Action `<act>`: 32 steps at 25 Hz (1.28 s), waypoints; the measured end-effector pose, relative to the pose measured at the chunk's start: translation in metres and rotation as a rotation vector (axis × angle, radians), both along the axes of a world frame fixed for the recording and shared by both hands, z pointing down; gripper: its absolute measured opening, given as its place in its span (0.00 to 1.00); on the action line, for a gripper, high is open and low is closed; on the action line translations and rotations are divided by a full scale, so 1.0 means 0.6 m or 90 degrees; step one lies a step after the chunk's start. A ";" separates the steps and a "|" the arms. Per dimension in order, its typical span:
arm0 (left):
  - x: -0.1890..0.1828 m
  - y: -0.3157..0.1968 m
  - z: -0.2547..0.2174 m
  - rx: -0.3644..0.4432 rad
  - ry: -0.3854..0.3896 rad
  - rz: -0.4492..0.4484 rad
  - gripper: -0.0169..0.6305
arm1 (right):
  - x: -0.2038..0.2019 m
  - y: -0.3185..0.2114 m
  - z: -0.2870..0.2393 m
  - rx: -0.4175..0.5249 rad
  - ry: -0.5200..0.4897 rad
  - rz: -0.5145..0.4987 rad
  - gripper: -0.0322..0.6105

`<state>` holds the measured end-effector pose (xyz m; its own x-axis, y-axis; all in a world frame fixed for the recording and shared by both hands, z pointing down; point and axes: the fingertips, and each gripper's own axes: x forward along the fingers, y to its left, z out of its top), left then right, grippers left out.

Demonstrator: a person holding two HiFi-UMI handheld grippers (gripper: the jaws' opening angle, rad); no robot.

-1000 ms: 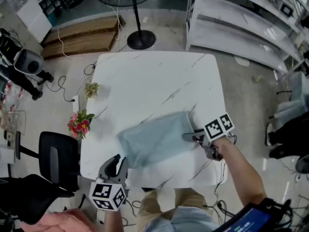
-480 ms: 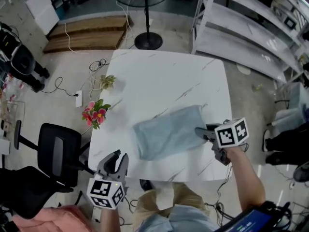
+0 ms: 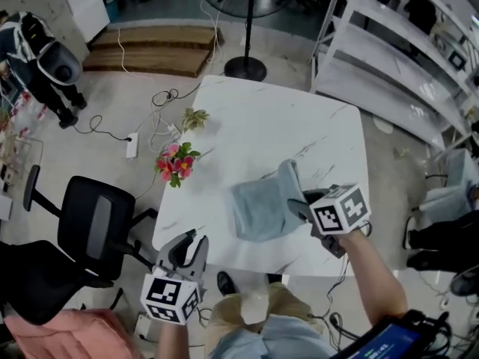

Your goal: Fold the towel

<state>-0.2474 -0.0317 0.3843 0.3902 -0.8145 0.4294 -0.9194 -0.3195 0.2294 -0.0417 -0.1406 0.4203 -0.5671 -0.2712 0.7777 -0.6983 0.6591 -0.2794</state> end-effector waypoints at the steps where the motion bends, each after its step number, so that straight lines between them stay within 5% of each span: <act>1: -0.006 0.005 -0.001 0.001 0.001 0.000 0.17 | -0.015 0.004 0.007 -0.002 0.007 -0.006 0.18; 15: -0.089 0.066 0.025 -0.031 0.010 -0.022 0.17 | -0.147 0.023 0.125 -0.010 0.125 -0.063 0.18; 20: -0.117 0.071 0.032 -0.031 0.010 -0.035 0.17 | -0.170 0.034 0.146 -0.007 0.143 -0.091 0.27; 26: -0.109 0.060 0.030 -0.038 0.013 -0.016 0.17 | -0.191 0.064 0.086 0.002 0.076 -0.146 0.49; 30: -0.091 0.040 0.027 -0.023 0.011 0.002 0.17 | -0.191 0.074 0.018 0.031 -0.007 -0.161 0.50; 32: -0.078 0.032 0.025 -0.020 0.010 0.019 0.17 | -0.175 0.063 -0.013 0.056 -0.067 -0.131 0.40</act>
<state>-0.2941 -0.0126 0.3996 0.4210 -0.7884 0.4485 -0.9058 -0.3392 0.2540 -0.1470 -0.1027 0.4123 -0.6939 -0.2051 0.6902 -0.5165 0.8096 -0.2788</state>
